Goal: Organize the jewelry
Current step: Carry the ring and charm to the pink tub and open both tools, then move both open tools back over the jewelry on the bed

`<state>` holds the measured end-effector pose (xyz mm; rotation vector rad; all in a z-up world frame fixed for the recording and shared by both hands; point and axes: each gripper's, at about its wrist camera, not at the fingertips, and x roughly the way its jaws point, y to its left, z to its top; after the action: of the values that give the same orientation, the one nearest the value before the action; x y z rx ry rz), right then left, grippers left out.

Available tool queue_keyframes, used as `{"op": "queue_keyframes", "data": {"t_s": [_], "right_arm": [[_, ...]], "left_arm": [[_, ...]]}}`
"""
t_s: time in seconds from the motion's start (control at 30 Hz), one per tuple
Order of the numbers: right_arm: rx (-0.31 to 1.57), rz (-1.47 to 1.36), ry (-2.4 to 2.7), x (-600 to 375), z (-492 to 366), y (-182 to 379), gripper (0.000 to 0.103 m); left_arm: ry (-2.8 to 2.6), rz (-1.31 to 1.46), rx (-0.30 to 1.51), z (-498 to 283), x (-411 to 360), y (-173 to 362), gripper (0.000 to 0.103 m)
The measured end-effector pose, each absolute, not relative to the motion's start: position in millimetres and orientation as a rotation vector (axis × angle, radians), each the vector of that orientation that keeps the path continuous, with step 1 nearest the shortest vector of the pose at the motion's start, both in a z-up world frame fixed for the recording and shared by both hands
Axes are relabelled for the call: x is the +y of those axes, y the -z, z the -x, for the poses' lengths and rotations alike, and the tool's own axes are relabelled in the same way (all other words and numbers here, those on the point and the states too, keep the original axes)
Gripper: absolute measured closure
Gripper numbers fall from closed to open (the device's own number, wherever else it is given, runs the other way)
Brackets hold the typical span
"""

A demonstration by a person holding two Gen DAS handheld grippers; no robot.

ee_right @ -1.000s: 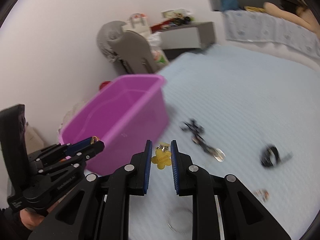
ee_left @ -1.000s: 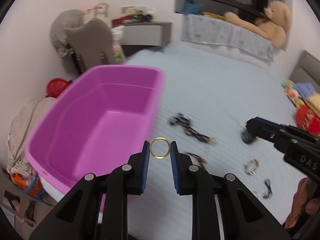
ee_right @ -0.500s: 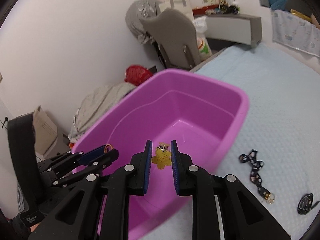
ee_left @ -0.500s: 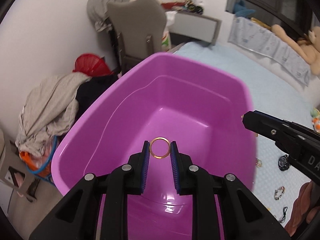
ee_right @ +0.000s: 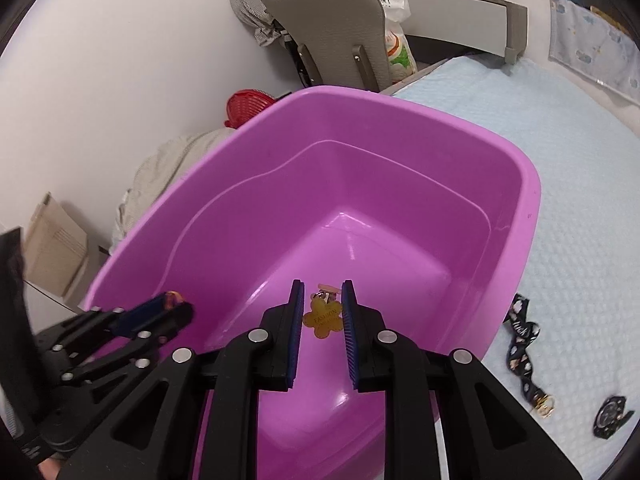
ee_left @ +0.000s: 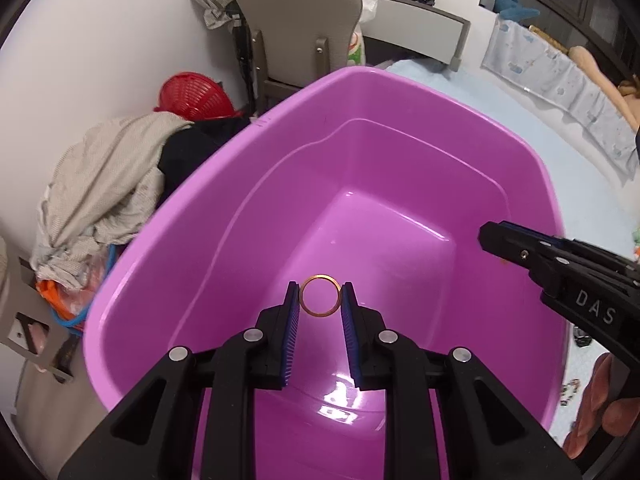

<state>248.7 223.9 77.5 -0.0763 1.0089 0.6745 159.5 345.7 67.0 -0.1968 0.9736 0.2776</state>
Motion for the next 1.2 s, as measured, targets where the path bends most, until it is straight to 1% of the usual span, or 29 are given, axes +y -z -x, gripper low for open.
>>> {"op": "queue_keyframes", "data": {"t_s": [0.03, 0.07, 0.1, 0.13, 0.17, 0.6, 1.2], "right_arm": [[1.010, 0.078, -0.670, 224.3, -248.8, -76.8, 0.083], [1.015, 0.077, -0.661, 224.5, -250.2, -76.0, 0.075], [1.014, 0.074, -0.656, 223.0, -251.2, -75.5, 0.066], [1.009, 0.072, -0.651, 221.8, -251.6, -75.9, 0.063], [1.005, 0.071, -0.647, 220.1, -251.7, -77.3, 0.061], [0.990, 0.076, -0.634, 215.8, -248.5, -79.3, 0.061], [0.951, 0.068, -0.659, 212.8, -233.9, -95.6, 0.060]], "left_arm": [[-0.286, 0.191, 0.981, -159.4, 345.9, -66.7, 0.075], [-0.291, 0.190, 0.988, -159.0, 346.6, -66.2, 0.064], [-0.293, 0.192, 0.991, -158.7, 347.8, -66.3, 0.056], [-0.302, 0.195, 0.984, -156.9, 349.2, -67.4, 0.041], [-0.316, 0.192, 0.970, -154.9, 350.3, -69.4, 0.033], [-0.352, 0.196, 0.972, -149.7, 355.7, -70.4, 0.031], [-0.383, 0.223, 0.936, -132.7, 366.5, -82.8, 0.031]]}}
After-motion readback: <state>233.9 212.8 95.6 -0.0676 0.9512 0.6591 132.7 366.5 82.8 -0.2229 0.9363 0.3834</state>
